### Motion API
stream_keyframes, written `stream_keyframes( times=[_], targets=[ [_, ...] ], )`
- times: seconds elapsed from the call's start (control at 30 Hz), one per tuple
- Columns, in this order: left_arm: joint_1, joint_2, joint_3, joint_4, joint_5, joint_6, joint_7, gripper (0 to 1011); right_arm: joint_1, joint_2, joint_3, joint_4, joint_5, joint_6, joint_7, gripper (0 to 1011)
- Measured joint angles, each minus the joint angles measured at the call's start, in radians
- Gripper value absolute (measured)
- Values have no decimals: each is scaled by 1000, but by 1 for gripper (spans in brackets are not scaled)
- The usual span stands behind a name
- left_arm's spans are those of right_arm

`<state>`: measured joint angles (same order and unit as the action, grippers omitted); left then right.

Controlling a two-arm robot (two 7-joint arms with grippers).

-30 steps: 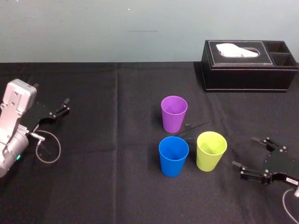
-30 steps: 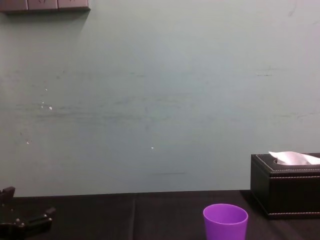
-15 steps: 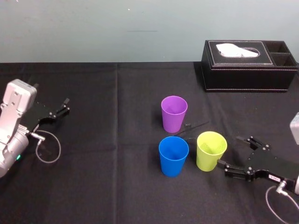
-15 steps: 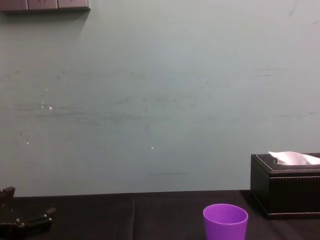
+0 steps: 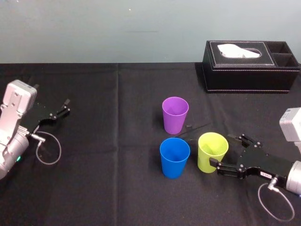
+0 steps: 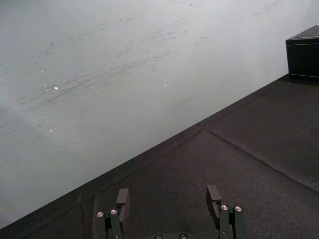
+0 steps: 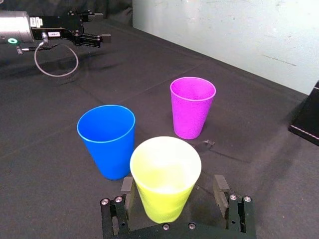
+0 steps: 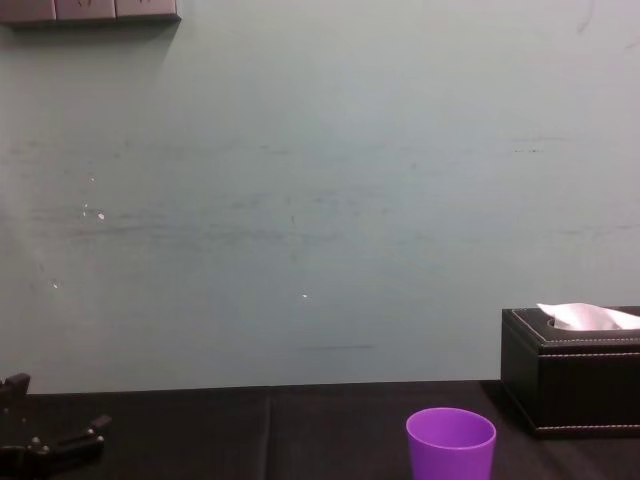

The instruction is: Stack the three plastic cups sequentially using one hand.

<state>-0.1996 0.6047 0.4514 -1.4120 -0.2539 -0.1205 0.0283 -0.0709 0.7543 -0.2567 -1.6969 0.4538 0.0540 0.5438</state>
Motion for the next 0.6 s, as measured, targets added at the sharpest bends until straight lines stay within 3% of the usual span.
stream_keyframes(
  times=[0.6],
  targets=[
    [0, 0, 0, 0, 0, 0, 0, 1012, 58, -41, -48, 42, -10, 14, 2, 1003]
  ],
)
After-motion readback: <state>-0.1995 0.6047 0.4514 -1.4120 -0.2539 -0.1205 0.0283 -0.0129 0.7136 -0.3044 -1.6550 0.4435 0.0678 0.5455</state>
